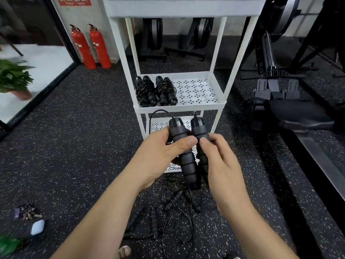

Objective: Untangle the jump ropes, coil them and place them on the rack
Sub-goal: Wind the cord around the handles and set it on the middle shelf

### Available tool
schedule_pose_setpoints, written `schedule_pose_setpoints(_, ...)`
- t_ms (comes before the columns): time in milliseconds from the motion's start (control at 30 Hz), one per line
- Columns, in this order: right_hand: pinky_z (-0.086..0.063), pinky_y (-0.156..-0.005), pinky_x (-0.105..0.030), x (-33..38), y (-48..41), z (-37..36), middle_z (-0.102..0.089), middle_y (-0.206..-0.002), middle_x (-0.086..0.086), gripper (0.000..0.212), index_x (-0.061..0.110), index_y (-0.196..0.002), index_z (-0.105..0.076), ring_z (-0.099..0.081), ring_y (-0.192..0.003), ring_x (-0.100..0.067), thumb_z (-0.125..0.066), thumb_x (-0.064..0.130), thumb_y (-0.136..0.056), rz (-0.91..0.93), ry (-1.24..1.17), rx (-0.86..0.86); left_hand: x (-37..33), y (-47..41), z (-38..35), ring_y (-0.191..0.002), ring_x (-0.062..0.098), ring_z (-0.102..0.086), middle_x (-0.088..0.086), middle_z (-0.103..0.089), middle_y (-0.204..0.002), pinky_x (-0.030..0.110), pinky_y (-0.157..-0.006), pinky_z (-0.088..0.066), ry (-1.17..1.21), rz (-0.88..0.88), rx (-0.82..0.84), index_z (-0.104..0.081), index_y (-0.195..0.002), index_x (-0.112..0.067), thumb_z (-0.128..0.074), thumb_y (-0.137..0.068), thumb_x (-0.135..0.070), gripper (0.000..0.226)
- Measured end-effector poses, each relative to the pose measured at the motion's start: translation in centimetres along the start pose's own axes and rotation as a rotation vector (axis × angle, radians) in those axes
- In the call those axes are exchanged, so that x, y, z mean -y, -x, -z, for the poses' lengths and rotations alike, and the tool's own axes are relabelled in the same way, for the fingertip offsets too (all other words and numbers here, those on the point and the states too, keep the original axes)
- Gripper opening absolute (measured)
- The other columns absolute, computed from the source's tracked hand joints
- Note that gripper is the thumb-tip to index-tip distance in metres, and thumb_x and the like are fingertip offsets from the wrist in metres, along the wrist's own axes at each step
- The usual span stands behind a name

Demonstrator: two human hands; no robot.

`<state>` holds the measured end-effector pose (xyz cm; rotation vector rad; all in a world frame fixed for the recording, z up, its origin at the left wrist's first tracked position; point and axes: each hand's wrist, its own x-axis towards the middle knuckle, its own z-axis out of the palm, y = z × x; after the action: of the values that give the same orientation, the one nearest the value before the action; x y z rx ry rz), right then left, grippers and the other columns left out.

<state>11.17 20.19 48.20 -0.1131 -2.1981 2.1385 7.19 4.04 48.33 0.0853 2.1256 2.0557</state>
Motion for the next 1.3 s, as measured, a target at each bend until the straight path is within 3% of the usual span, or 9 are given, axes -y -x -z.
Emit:
schedule_pose_setpoints(233,-0.048,-0.076,-0.026,0.1,0.2,-0.5,-0.077,-0.092,0.010,0.014,0.032,-0.107,-0.073,-0.065,-0.083,-0.004,-0.060,0.036,-0.109,0.015,-0.006,0.029,-0.4,0.1,0.1,-0.102,0.026,-0.074,0.014,-0.079,-0.112,0.066,-0.103,-0.054,0.011,-0.017,0.041,-0.081,-0.100,-0.034,-0.084,-0.084,-0.044,0.019)
schedule_pose_setpoints(367,-0.052,-0.080,-0.029,0.1,0.3,-0.5,-0.077,-0.097,0.010,0.013,0.036,-0.110,-0.073,-0.068,-0.089,-0.007,-0.060,0.038,-0.109,0.054,0.033,0.032,-0.3,0.0,0.2,-0.113,0.037,-0.074,0.011,-0.080,-0.115,0.065,-0.106,-0.053,0.041,-0.002,0.059,-0.081,-0.105,-0.033,-0.085,-0.080,-0.051,0.031)
schedule_pose_setpoints(500,-0.048,-0.071,-0.015,0.1,0.6,-0.4,-0.075,-0.095,0.015,0.014,0.042,-0.114,-0.069,-0.067,-0.085,-0.003,-0.058,0.045,-0.107,0.112,0.120,0.031,-0.3,0.0,0.2,-0.116,0.035,-0.074,0.009,-0.080,-0.116,0.064,-0.108,-0.052,0.035,0.013,0.064,-0.079,-0.110,-0.028,-0.085,-0.082,-0.050,0.036)
schedule_pose_setpoints(633,-0.048,-0.074,-0.015,-0.1,0.7,-0.5,-0.075,-0.105,0.019,0.020,0.046,-0.123,-0.066,-0.069,-0.096,-0.004,-0.056,0.049,-0.107,0.125,0.160,0.004,-0.3,0.0,0.1,-0.114,0.030,-0.076,0.007,-0.081,-0.114,0.060,-0.110,-0.052,0.020,0.038,0.073,-0.078,-0.113,-0.022,-0.084,-0.087,-0.044,0.035)
schedule_pose_setpoints(900,-0.050,-0.076,-0.013,0.3,0.8,-0.5,-0.074,-0.106,0.026,0.020,0.054,-0.123,-0.063,-0.069,-0.097,0.005,-0.060,0.046,-0.105,0.053,0.074,0.066,-0.4,0.2,0.0,-0.113,0.028,-0.076,0.008,-0.081,-0.115,0.056,-0.110,-0.053,0.039,0.027,0.062,-0.075,-0.119,-0.016,-0.081,-0.086,-0.040,0.042)
schedule_pose_setpoints(1000,-0.063,-0.087,-0.035,0.6,0.9,0.0,-0.075,-0.112,0.023,0.055,0.059,-0.137,-0.052,-0.075,-0.101,-0.003,-0.073,0.024,-0.101,-0.009,0.070,0.218,0.1,-0.2,0.4,-0.113,0.033,-0.075,0.007,-0.081,-0.114,0.057,-0.107,-0.054,0.023,0.008,0.007,-0.078,-0.114,-0.023,-0.086,-0.085,-0.049,0.039)
schedule_pose_setpoints(1100,-0.067,-0.076,-0.045,0.7,1.0,0.3,-0.076,-0.118,0.015,0.091,0.059,-0.150,-0.036,-0.080,-0.082,-0.021,-0.082,0.007,-0.092,-0.039,0.098,0.362,0.3,-0.4,0.7,-0.102,0.017,-0.077,-0.002,-0.082,-0.107,0.043,-0.096,-0.057,-0.030,0.004,-0.032,-0.078,-0.112,-0.023,-0.083,-0.084,-0.053,0.042)
schedule_pose_setpoints(1200,-0.064,-0.060,-0.042,0.7,1.1,0.2,-0.079,-0.109,0.005,0.093,0.059,-0.150,-0.031,-0.072,-0.061,-0.023,-0.082,0.007,-0.092,-0.049,0.126,0.384,0.1,-0.3,0.8,-0.104,0.011,-0.076,-0.008,-0.082,-0.105,0.038,-0.099,-0.055,-0.123,0.012,-0.016,-0.077,-0.110,-0.025,-0.077,-0.085,-0.061,0.044)
schedule_pose_setpoints(1300,-0.063,-0.060,-0.052,0.5,0.2,0.8,-0.078,-0.093,-0.005,0.092,0.065,-0.144,-0.034,-0.070,-0.061,-0.041,-0.076,0.003,-0.091,-0.039,0.179,0.408,-1.0,-0.2,1.3,-0.066,-0.005,-0.062,-0.027,-0.068,-0.069,0.022,-0.066,-0.045,-0.525,-0.034,-0.082,-0.071,-0.082,-0.027,-0.058,-0.082,-0.085,0.060)
